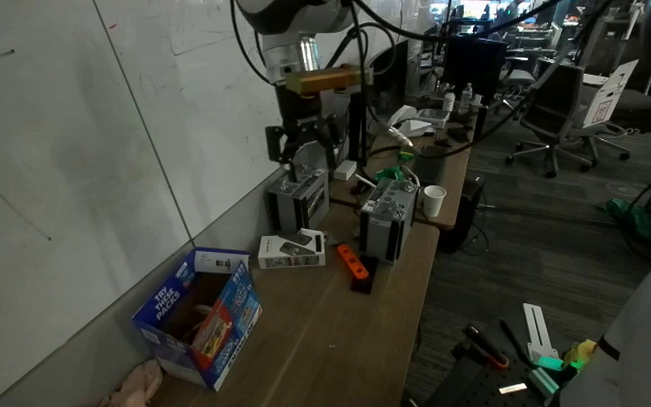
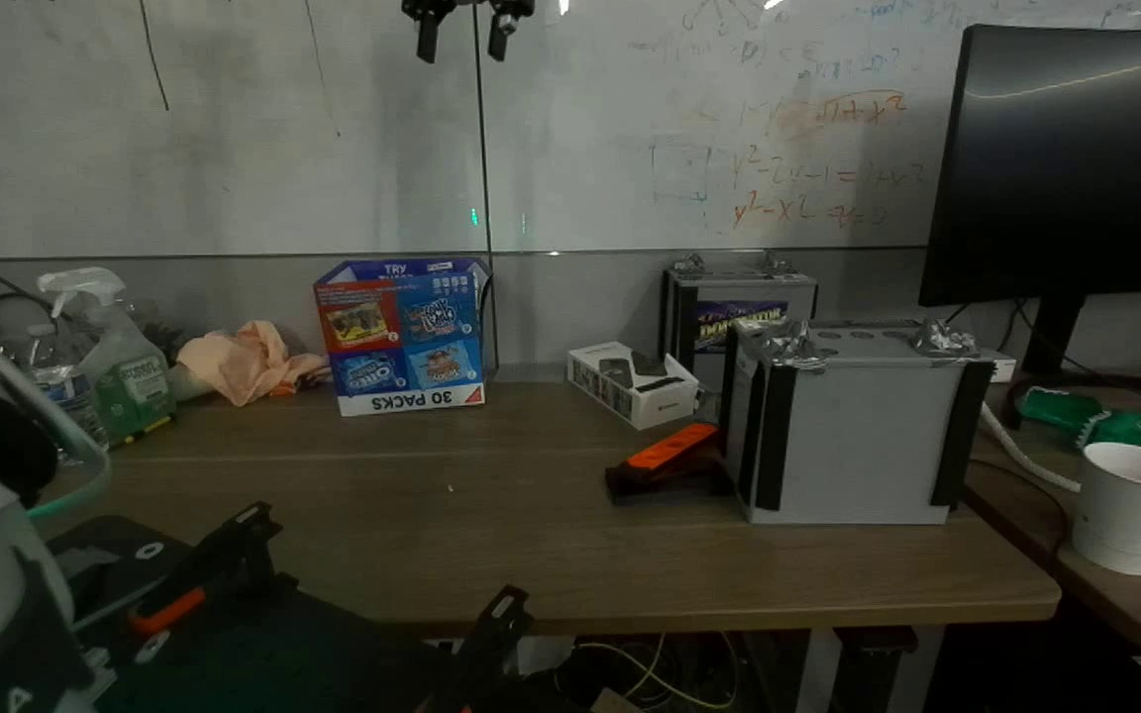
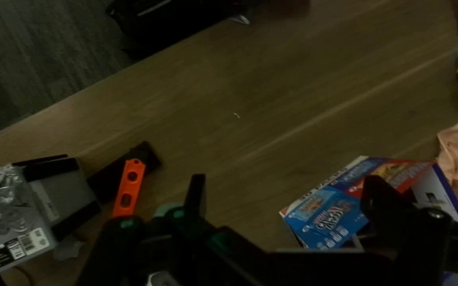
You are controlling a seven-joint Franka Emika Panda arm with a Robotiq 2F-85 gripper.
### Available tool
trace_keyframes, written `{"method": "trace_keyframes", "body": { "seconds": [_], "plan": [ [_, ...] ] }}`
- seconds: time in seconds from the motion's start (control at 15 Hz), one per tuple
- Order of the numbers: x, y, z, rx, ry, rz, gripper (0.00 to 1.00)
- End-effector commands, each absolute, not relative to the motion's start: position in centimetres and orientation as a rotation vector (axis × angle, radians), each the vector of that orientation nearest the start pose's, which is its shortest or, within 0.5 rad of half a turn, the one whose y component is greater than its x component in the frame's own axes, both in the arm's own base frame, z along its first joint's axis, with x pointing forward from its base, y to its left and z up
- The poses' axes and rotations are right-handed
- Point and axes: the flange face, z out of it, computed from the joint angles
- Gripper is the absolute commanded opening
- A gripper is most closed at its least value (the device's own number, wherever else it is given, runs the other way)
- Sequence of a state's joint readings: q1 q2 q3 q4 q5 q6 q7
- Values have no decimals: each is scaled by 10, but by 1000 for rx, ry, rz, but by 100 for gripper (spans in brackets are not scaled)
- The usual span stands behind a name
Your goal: Put the white rope inside the blue box
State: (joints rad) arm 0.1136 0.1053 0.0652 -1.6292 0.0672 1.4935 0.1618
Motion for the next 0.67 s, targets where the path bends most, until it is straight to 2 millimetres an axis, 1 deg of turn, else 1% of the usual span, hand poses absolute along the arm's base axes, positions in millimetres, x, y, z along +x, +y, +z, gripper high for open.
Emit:
{"method": "trace_keyframes", "body": {
  "seconds": [0.0,0.2,0.27,0.33,0.47,0.53,0.6],
  "plan": [
    [507,46,521,-3103,-181,409,100],
    [477,8,499,-3120,-268,393,100],
    [467,-3,495,-3145,-313,346,100],
    [458,-12,496,-3163,-341,258,100],
    [434,-24,493,-3170,-368,131,100],
    [421,-24,492,-3155,-389,68,100],
    [410,-24,490,-3149,-366,-5,100]
  ]
}}
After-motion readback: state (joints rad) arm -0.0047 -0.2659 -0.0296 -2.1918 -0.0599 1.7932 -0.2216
